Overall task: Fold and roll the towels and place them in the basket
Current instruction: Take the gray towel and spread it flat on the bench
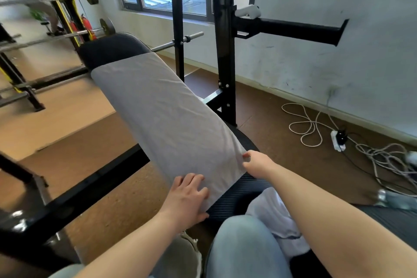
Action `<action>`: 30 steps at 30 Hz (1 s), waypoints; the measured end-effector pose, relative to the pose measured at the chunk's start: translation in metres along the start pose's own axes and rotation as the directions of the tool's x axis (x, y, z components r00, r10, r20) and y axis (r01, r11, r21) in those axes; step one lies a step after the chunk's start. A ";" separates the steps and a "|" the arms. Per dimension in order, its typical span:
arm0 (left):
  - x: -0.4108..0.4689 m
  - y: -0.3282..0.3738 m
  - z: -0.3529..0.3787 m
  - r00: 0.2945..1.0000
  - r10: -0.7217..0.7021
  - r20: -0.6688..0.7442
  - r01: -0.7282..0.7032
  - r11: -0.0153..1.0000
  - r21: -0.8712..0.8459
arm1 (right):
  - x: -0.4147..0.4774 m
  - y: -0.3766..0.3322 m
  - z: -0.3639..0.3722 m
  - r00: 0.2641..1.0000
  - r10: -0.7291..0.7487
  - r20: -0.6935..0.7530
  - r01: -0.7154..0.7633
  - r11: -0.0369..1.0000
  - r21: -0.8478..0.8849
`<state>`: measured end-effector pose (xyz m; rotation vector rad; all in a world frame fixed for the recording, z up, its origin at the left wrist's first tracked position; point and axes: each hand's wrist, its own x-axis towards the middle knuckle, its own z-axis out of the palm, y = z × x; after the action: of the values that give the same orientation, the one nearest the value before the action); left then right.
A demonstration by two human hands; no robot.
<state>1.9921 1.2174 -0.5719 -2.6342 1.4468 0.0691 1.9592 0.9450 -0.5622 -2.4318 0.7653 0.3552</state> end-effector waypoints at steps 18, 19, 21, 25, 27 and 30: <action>-0.009 0.001 0.001 0.988 -0.126 -0.085 0.098 0.956 -0.277 | -0.002 -0.003 0.031 0.997 0.026 -0.075 -0.023 0.999 0.042; -0.009 0.001 0.000 0.987 -0.143 -0.074 0.117 0.953 -0.281 | -0.002 -0.007 0.033 0.994 0.028 -0.105 -0.020 0.997 0.081; -0.011 0.000 -0.001 0.981 -0.179 -0.071 0.150 0.942 -0.301 | -0.002 -0.014 0.036 0.982 0.071 -0.176 -0.035 0.979 0.203; -0.015 -0.011 -0.006 0.947 -0.302 -0.112 0.254 0.913 -0.319 | -0.007 -0.025 0.030 0.956 0.135 -0.260 -0.014 0.907 0.420; -0.018 -0.020 -0.010 0.918 -0.370 -0.141 0.313 0.896 -0.315 | -0.007 -0.031 0.018 0.945 0.162 -0.283 0.009 0.855 0.519; -0.021 -0.039 -0.015 0.867 -0.466 -0.176 0.361 0.831 -0.423 | -0.005 -0.036 -0.005 0.932 0.190 -0.309 0.045 0.785 0.618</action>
<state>2.0133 1.2536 -0.5514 -3.3397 0.9451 -0.0736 1.9769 0.9693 -0.5406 -1.8454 0.9530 -0.2971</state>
